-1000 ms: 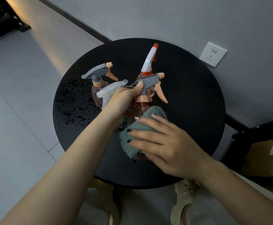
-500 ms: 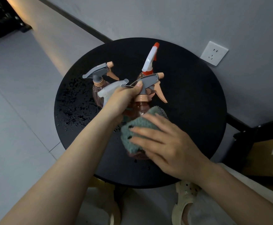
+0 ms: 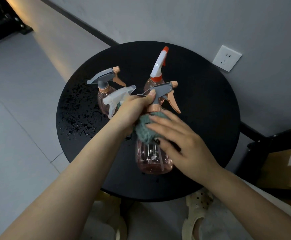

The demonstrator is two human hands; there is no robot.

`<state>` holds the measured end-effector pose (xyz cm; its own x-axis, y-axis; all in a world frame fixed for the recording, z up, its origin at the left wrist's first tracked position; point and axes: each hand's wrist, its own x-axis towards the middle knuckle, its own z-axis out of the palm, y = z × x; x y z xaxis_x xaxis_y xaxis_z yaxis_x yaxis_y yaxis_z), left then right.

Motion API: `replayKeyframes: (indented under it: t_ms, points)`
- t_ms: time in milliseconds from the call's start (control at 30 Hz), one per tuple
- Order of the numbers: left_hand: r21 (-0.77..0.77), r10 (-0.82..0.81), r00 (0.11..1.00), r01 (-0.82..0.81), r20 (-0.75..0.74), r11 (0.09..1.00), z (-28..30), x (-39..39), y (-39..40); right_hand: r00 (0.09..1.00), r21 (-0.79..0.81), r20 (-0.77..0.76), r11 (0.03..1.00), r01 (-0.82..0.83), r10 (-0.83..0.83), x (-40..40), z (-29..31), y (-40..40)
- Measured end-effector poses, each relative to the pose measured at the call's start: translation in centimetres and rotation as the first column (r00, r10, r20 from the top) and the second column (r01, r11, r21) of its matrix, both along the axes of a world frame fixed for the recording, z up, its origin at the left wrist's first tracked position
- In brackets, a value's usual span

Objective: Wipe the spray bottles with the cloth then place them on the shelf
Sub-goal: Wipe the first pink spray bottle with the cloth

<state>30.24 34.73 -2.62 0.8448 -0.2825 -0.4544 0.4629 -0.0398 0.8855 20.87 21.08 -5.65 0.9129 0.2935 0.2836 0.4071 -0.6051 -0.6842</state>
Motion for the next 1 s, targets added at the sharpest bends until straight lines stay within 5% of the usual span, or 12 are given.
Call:
replayKeyframes:
  t_ms: [133, 367, 567, 800, 900, 1000]
  points:
    - [0.022, -0.007, 1.000, 0.007, -0.006, 1.000, -0.4, 0.2, 0.2, 0.996, 0.118, -0.063, 0.991, 0.065, -0.058, 0.2, -0.3, 0.2]
    - [-0.026, 0.046, 0.998, -0.047, -0.032, 0.999, 1.0, 0.1, 0.5, 0.917, -0.363, 0.263, 0.911, -0.194, 0.300, -1.2, -0.5, 0.0]
    - [-0.021, 0.048, 0.999, -0.048, -0.016, 0.999, 0.8, 0.3, 0.6, 0.839, -0.553, 0.241, 0.780, -0.294, 0.487, -1.7, -0.6, -0.1]
    - [-0.019, 0.016, 1.000, -0.017, -0.027, 1.000, 0.0, 0.1, -0.1, 0.989, -0.169, 0.127, 0.984, -0.054, 0.076, -0.5, -0.1, 0.3]
    - [-0.039, 0.000, 1.000, -0.001, -0.028, 0.999, -0.3, 0.0, -0.1, 0.996, 0.104, -0.062, 0.992, 0.069, -0.063, 0.0, -0.1, 0.2]
    - [-0.040, -0.005, 0.999, 0.003, -0.035, 0.999, -0.5, 0.3, 0.2, 0.994, 0.151, -0.083, 0.986, 0.078, -0.066, 0.0, -0.4, 0.4]
